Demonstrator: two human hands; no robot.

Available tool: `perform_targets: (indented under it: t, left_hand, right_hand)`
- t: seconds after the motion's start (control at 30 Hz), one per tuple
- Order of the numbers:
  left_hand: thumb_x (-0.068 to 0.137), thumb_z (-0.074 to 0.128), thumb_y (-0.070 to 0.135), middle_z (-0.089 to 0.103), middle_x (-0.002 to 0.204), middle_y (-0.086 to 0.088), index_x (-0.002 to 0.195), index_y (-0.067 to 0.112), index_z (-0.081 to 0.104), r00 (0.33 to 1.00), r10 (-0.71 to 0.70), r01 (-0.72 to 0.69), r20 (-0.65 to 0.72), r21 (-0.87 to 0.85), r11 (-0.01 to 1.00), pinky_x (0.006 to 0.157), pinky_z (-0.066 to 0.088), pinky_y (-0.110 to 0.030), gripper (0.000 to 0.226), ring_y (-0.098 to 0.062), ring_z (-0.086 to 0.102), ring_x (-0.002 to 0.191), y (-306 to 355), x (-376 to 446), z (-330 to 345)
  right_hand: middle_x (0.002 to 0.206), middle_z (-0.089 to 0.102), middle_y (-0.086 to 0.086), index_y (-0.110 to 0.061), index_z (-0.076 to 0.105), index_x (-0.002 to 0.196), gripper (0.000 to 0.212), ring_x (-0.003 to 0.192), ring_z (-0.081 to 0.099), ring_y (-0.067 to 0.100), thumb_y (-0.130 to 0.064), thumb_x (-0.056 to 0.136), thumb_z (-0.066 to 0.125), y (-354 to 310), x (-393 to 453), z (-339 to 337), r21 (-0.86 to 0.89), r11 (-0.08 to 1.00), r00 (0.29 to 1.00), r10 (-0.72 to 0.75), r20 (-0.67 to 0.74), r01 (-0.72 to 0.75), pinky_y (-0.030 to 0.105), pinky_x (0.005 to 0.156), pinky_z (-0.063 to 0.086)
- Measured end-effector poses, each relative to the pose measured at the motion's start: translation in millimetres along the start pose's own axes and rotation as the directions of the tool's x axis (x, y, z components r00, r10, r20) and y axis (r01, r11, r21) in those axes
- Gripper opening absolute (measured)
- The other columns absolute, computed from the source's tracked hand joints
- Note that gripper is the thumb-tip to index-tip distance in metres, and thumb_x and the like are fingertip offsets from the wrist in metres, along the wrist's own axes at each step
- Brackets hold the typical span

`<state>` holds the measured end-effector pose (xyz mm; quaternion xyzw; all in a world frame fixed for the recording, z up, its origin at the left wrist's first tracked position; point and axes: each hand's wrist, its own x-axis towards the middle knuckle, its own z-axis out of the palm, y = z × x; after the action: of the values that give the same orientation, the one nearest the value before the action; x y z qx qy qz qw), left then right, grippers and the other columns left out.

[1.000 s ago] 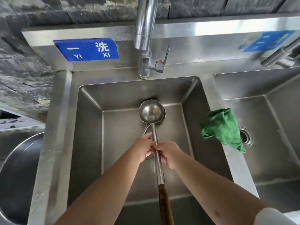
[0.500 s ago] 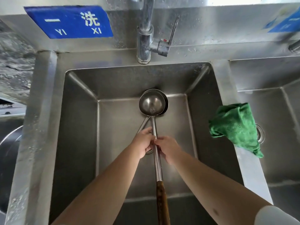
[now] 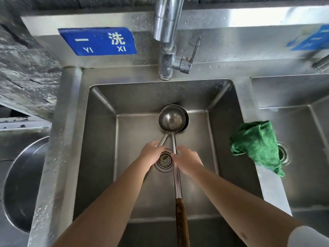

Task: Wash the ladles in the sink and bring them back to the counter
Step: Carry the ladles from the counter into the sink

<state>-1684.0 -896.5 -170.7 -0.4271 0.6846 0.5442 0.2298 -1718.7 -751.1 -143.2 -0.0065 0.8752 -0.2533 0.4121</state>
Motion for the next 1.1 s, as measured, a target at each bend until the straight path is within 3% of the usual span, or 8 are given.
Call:
perform_targets:
  t: [0.07,0.2,0.3,0.4,0.5,0.7,0.83,1.1]
  left_hand:
    - [0.083,0.061,0.03,0.044,0.151,-0.003,0.148,0.017,0.041,0.997,0.07,-0.067,-0.036,0.098,0.993,0.11,0.036,-0.031,0.069,-0.023,0.046,0.135,13,-19,-21]
    - [0.088,0.057,0.028,0.044,0.151,-0.005,0.151,0.017,0.035,0.975,0.216,-0.199,-0.057,0.225,0.954,0.083,0.046,-0.023,0.067,-0.017,0.063,0.105,41,-63,-55]
    - [0.087,0.059,0.025,0.046,0.15,-0.007,0.149,0.014,0.038,0.942,0.325,-0.288,-0.089,0.286,0.914,0.077,0.046,-0.025,0.067,-0.028,0.066,0.107,63,-103,-73]
    - [0.084,0.063,0.026,0.044,0.151,-0.012,0.147,0.01,0.041,0.905,0.411,-0.347,-0.108,0.37,0.862,0.098,0.037,-0.02,0.068,-0.024,0.049,0.132,84,-138,-90]
    - [0.088,0.065,0.032,0.038,0.154,-0.011,0.15,0.011,0.037,0.865,0.493,-0.39,-0.097,0.49,0.78,0.114,0.029,-0.029,0.07,-0.022,0.036,0.142,102,-178,-112]
    - [0.091,0.056,0.04,0.043,0.153,-0.003,0.148,0.018,0.041,0.702,0.706,-0.455,-0.091,0.705,0.543,0.114,0.034,-0.036,0.063,-0.02,0.041,0.139,120,-258,-153]
    - [0.093,0.051,0.043,0.047,0.15,0.0,0.146,0.021,0.042,0.623,0.782,-0.434,-0.037,0.815,0.384,0.11,0.039,-0.037,0.058,-0.021,0.044,0.136,118,-307,-178]
    - [0.095,0.045,0.045,0.051,0.144,0.004,0.143,0.028,0.044,0.551,0.835,-0.428,-0.002,0.858,0.285,0.103,0.044,-0.039,0.05,-0.02,0.047,0.132,109,-380,-215]
  right_hand:
    - [0.117,0.064,0.0,-0.034,0.045,0.135,0.048,0.084,0.064,0.018,-0.049,0.089,0.043,-11,-15,-14,-0.131,0.989,0.996,-0.079,-0.034,0.073,0.034,0.072,0.056]
    - [0.126,0.06,-0.005,-0.04,0.044,0.133,0.056,0.109,0.059,0.023,-0.061,0.081,0.044,-40,-47,-47,-0.245,0.957,0.976,-0.189,-0.109,0.158,0.038,0.088,0.051]
    - [0.111,0.065,-0.005,-0.038,0.052,0.114,0.044,0.098,0.061,0.024,-0.061,0.077,0.045,-66,-79,-74,-0.294,0.932,0.959,-0.256,-0.121,0.211,0.038,0.084,0.052]
    - [0.1,0.064,-0.007,-0.029,0.056,0.095,0.035,0.095,0.062,0.023,-0.058,0.077,0.047,-88,-109,-96,-0.346,0.899,0.933,-0.332,-0.141,0.268,0.038,0.086,0.051]
    - [0.123,0.059,-0.009,-0.03,0.057,0.119,0.045,0.117,0.055,0.02,-0.056,0.082,0.05,-110,-148,-116,-0.416,0.855,0.896,-0.409,-0.176,0.309,0.037,0.095,0.045]
    - [0.116,0.056,-0.009,-0.03,0.054,0.112,0.053,0.116,0.053,0.019,-0.064,0.077,0.033,-147,-218,-132,-0.559,0.754,0.824,-0.528,-0.206,0.344,0.045,0.098,0.042]
    - [0.145,0.044,-0.009,-0.031,0.048,0.135,0.065,0.133,0.043,0.02,-0.066,0.081,0.036,-162,-264,-132,-0.561,0.762,0.804,-0.535,-0.26,0.325,0.043,0.105,0.037]
    - [0.117,0.064,0.0,-0.03,0.061,0.114,0.035,0.102,0.062,0.023,-0.046,0.089,0.042,-177,-332,-117,-0.604,0.741,0.735,-0.579,-0.352,0.294,0.032,0.074,0.048]
